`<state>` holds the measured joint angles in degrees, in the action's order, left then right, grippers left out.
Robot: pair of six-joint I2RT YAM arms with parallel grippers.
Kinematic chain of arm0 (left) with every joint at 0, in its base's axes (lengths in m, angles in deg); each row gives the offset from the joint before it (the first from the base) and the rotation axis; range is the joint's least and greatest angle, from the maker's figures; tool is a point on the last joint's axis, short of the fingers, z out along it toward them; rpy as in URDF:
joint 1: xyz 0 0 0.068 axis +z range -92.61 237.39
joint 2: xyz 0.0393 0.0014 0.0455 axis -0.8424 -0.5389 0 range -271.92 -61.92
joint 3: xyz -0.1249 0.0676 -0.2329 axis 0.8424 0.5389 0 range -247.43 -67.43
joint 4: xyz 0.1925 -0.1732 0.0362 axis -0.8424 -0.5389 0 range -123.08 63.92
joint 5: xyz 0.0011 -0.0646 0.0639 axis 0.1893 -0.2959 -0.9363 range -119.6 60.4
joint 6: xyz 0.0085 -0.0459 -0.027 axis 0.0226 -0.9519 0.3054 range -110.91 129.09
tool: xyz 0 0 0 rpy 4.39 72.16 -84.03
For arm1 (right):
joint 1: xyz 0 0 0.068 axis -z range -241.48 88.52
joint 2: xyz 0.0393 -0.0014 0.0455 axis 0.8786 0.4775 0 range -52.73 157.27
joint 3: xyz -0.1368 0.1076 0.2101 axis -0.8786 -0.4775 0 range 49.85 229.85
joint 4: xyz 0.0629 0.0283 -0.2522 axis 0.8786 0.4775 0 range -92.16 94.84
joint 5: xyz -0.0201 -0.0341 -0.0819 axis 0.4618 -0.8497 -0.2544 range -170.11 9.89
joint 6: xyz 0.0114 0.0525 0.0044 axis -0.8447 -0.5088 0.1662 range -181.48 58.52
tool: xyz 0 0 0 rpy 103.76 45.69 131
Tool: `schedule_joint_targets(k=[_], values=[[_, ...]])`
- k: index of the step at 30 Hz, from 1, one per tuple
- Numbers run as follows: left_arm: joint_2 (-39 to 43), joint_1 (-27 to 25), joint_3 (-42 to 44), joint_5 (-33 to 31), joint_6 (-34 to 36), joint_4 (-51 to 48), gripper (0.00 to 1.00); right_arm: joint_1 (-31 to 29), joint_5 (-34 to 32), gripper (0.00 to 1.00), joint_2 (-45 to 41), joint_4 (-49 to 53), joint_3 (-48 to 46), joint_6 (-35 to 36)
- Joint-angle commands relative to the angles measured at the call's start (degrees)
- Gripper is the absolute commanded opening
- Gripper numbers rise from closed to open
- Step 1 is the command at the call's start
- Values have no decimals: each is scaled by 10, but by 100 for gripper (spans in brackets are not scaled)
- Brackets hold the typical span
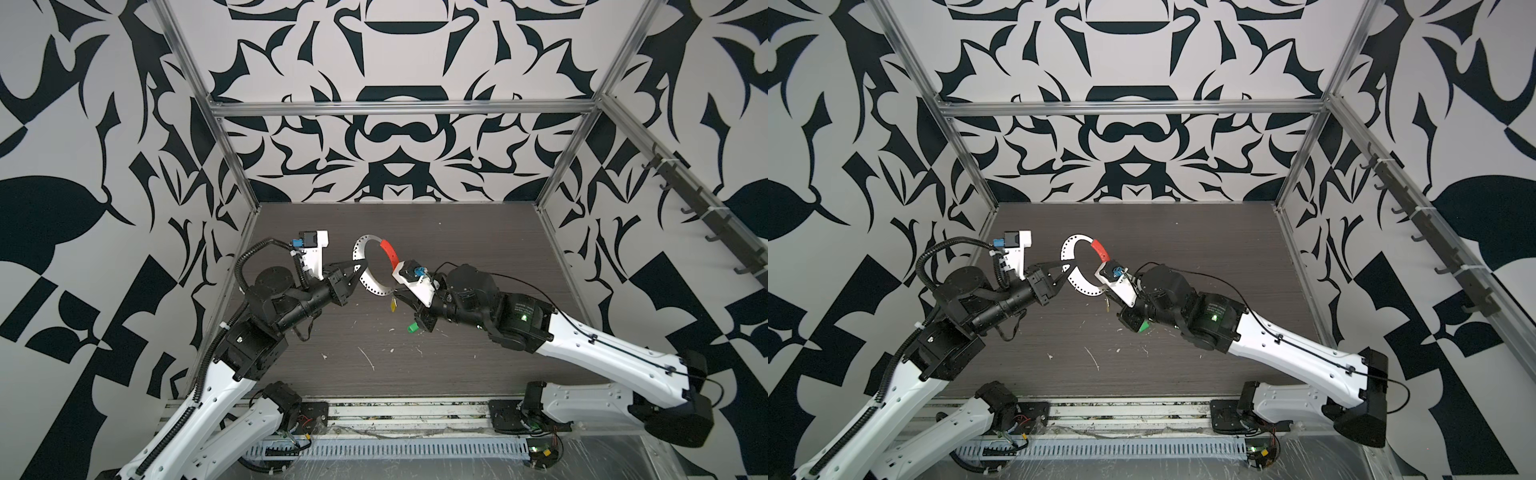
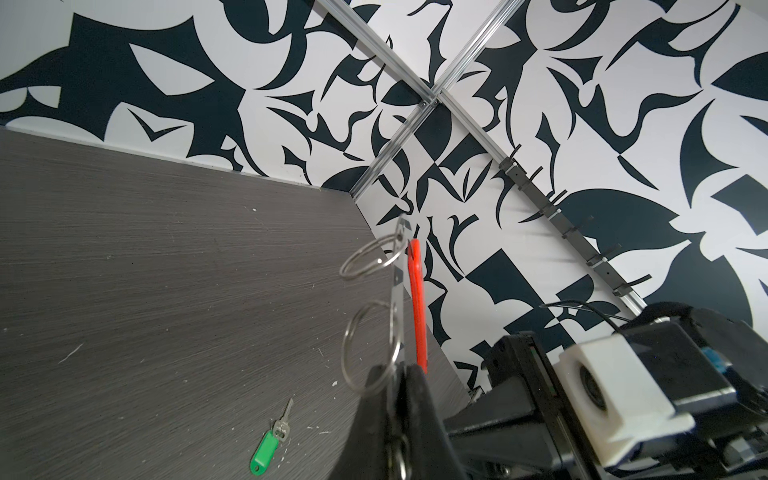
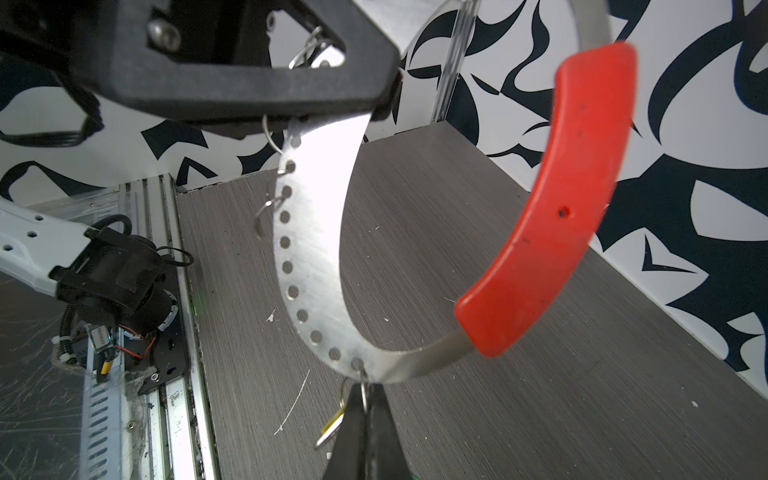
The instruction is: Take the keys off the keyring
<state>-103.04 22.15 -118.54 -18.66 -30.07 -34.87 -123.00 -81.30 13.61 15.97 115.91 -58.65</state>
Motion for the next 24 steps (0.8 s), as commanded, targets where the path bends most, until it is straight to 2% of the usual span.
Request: schedule_joint_targets(k=[1,5,14,24], values=[[4,3,3,0,18,-3,0,1,-12,0,-12,-51,18,-6],[5,3,12,16,25,0,0,1,48,0,-22,-73,0,0],[3,3,26,14,41,-7,0,1,12,0,-31,-118,-35,13],[8,3,18,-42,26,-39,0,-4,21,0,-58,-105,-54,42]])
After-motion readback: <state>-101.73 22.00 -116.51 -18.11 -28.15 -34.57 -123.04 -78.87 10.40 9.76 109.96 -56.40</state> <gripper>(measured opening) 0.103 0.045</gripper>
